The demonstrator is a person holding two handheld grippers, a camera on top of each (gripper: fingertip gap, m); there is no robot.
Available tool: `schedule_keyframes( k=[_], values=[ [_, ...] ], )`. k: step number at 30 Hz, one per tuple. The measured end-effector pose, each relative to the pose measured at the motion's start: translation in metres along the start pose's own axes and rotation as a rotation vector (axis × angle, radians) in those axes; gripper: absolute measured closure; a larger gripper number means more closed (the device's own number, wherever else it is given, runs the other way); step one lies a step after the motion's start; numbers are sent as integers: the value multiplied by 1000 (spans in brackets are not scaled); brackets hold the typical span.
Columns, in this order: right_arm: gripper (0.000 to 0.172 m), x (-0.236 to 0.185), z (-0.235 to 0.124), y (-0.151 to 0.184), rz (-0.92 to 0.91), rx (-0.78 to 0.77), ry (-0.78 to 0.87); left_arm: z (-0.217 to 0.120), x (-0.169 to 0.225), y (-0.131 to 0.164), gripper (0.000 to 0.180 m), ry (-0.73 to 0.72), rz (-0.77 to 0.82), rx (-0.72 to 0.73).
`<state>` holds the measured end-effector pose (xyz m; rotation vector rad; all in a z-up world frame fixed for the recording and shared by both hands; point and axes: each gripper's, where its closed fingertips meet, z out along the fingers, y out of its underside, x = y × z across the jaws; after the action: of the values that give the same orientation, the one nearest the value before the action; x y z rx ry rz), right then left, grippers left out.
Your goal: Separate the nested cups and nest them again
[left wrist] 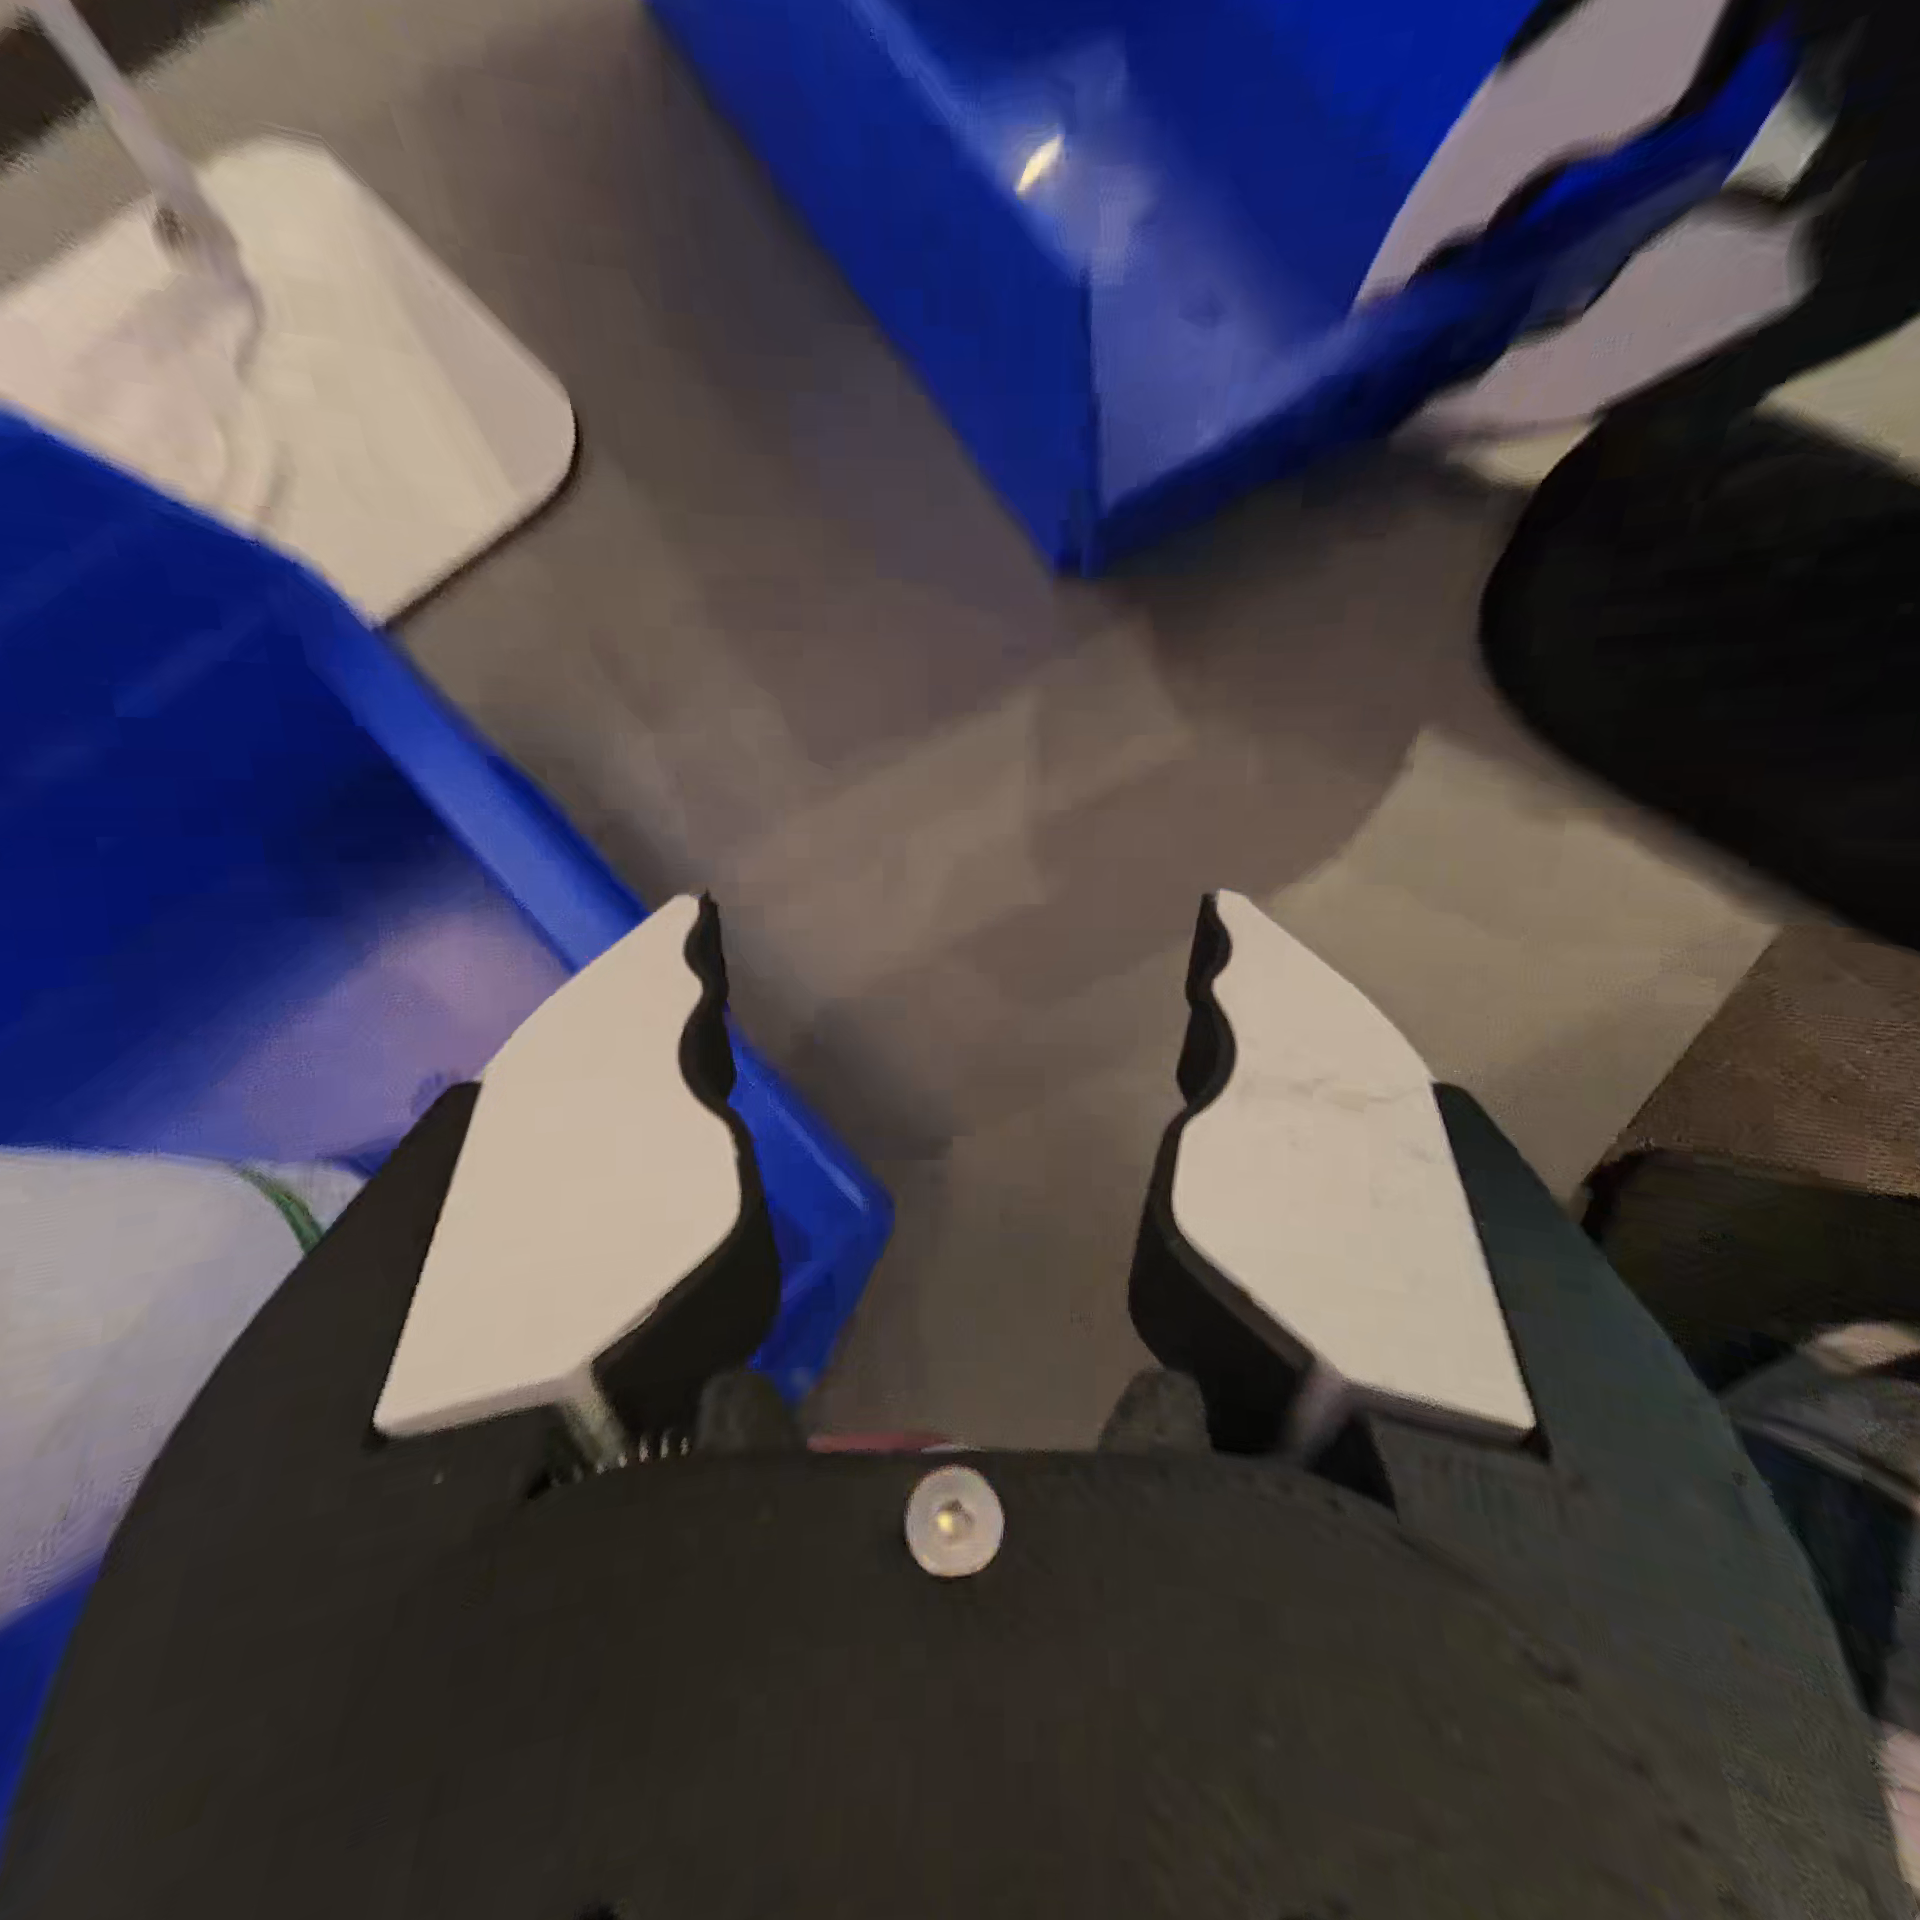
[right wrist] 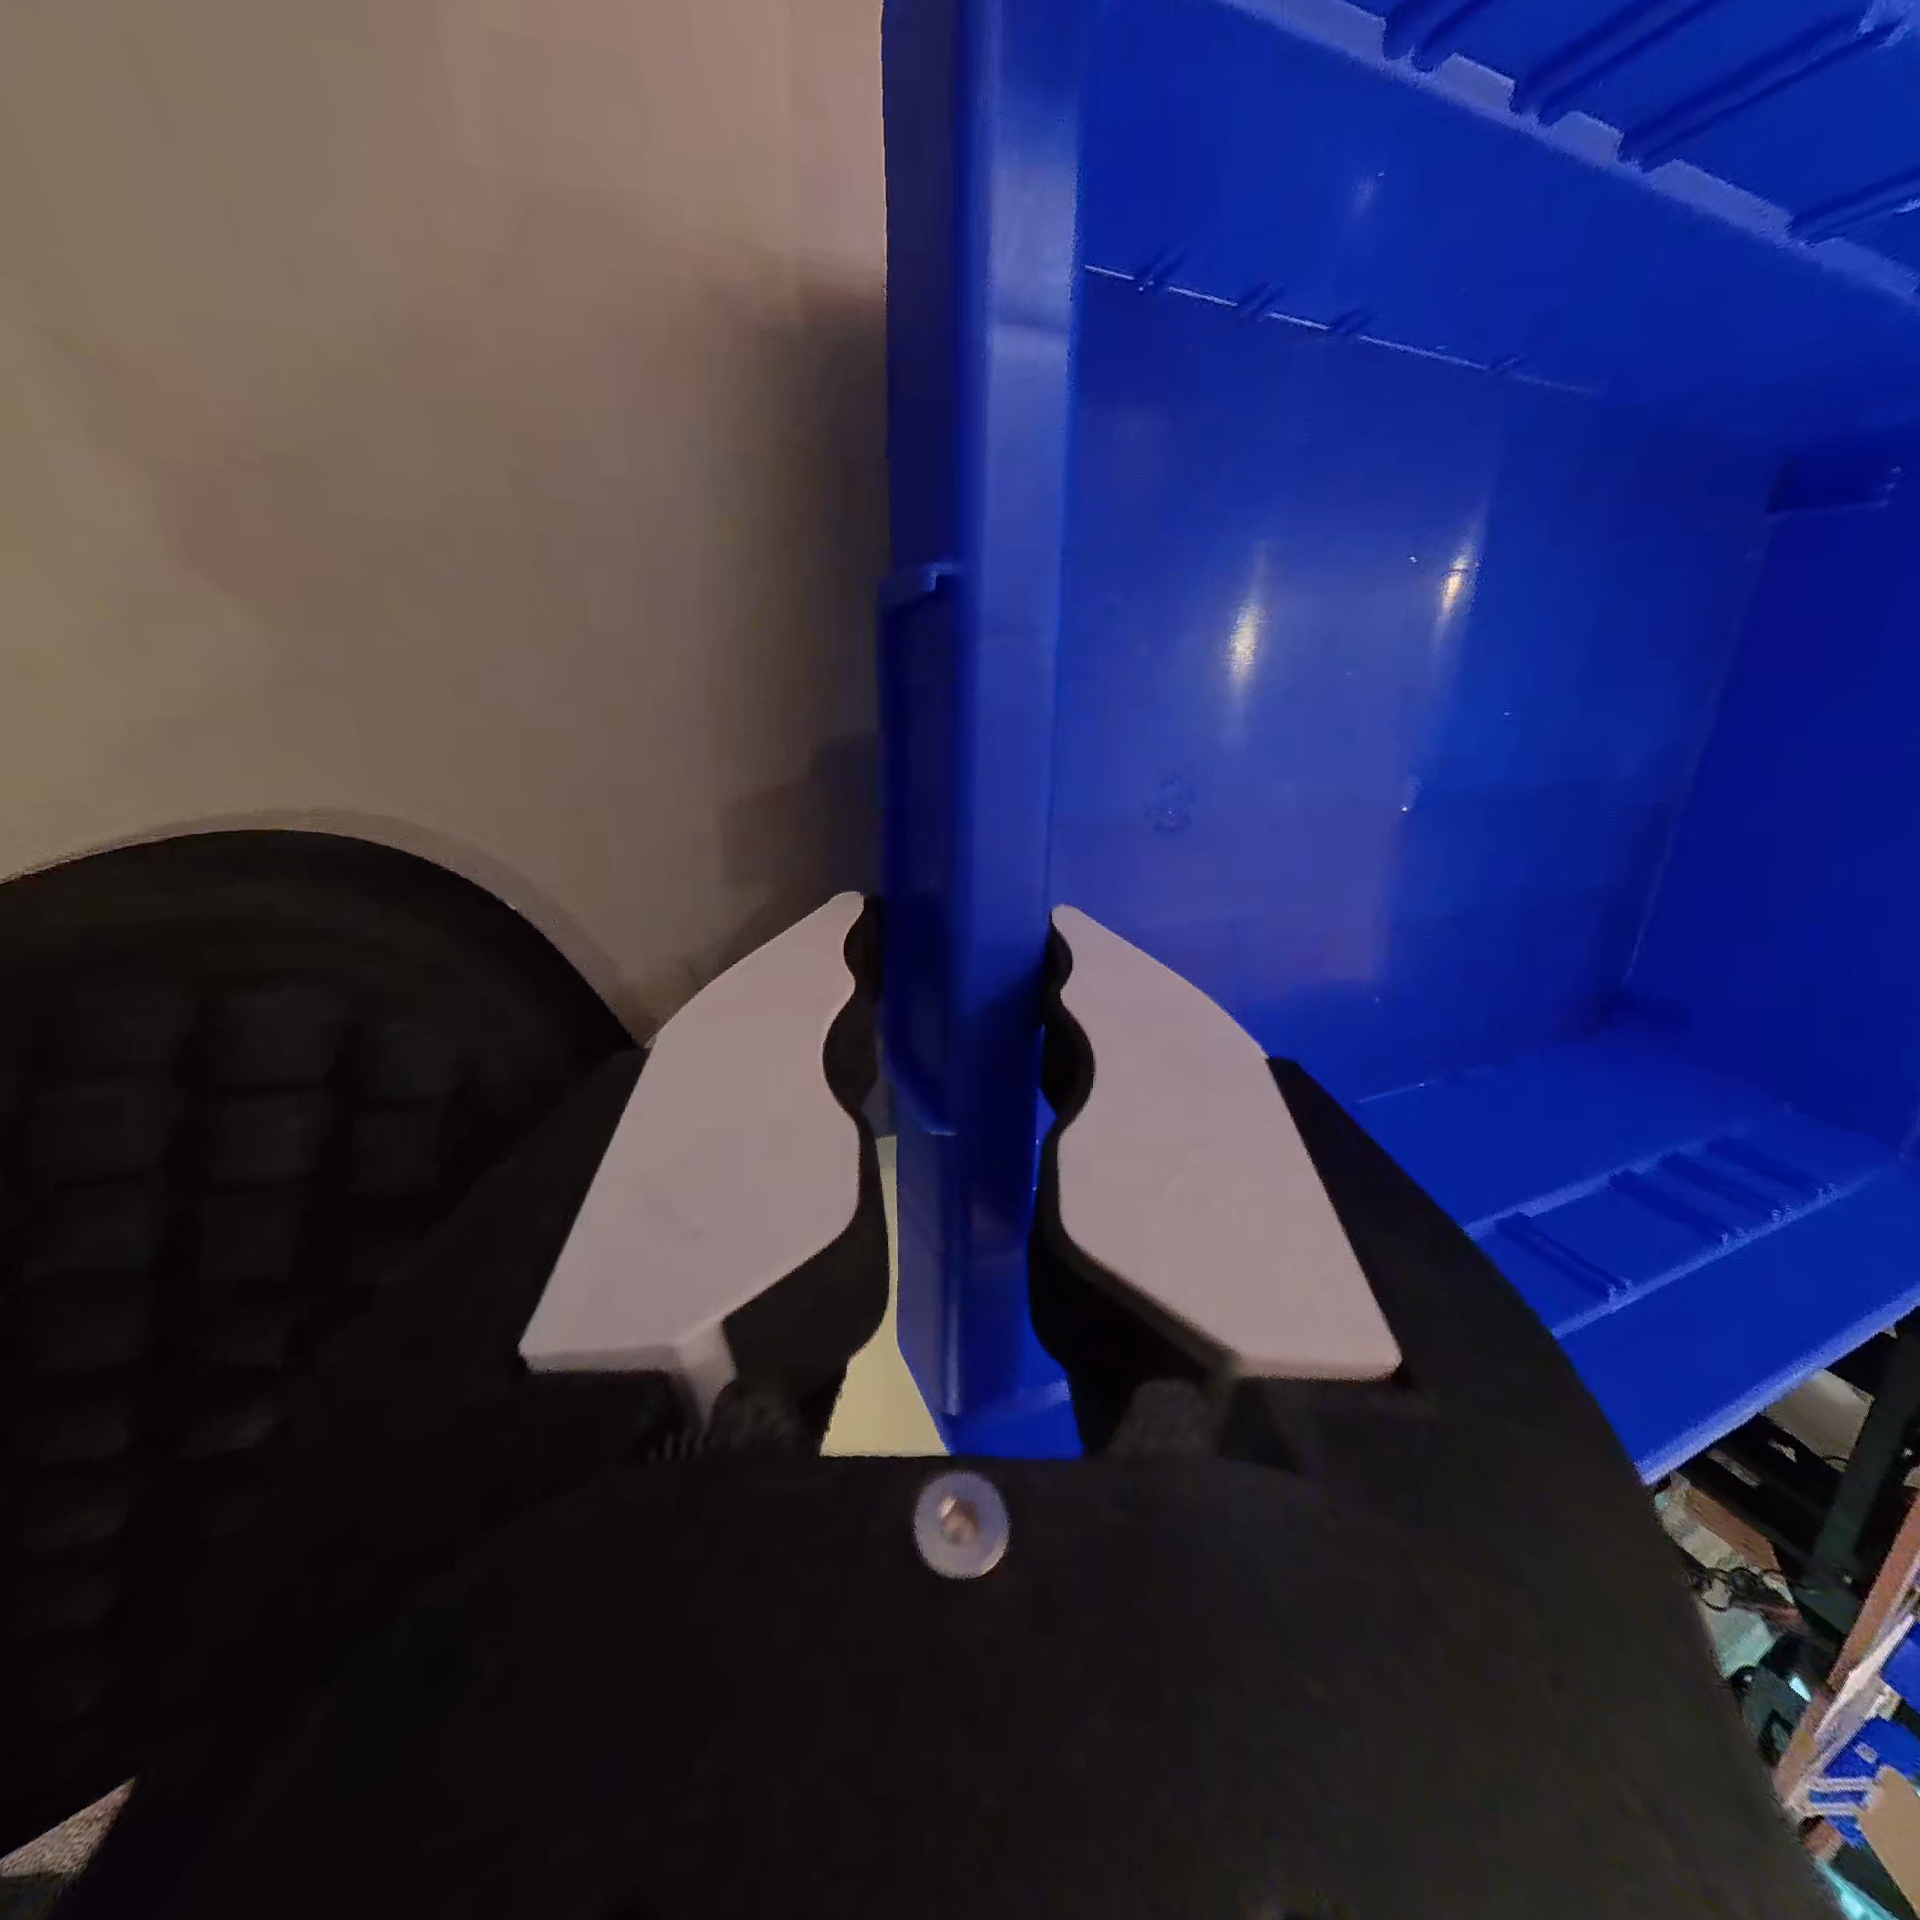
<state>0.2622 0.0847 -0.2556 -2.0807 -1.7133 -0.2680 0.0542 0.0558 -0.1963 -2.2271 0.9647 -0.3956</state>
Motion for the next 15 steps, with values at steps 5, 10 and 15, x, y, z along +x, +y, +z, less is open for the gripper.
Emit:
schedule_keyframes(
  k=[5, 10, 15],
  values=[
    [143, 1, 1, 1, -5, -11, -5, -3, -15, 45, 94, -117, 120, -161],
    [144, 2, 1, 1, -7, -11, -10, -14, -34, 62, 107, -177, 161, -189],
    [144, 3, 2, 2, -11, -10, -14, -29, -64, 83, 118, -239, 202, -225]
  ],
)
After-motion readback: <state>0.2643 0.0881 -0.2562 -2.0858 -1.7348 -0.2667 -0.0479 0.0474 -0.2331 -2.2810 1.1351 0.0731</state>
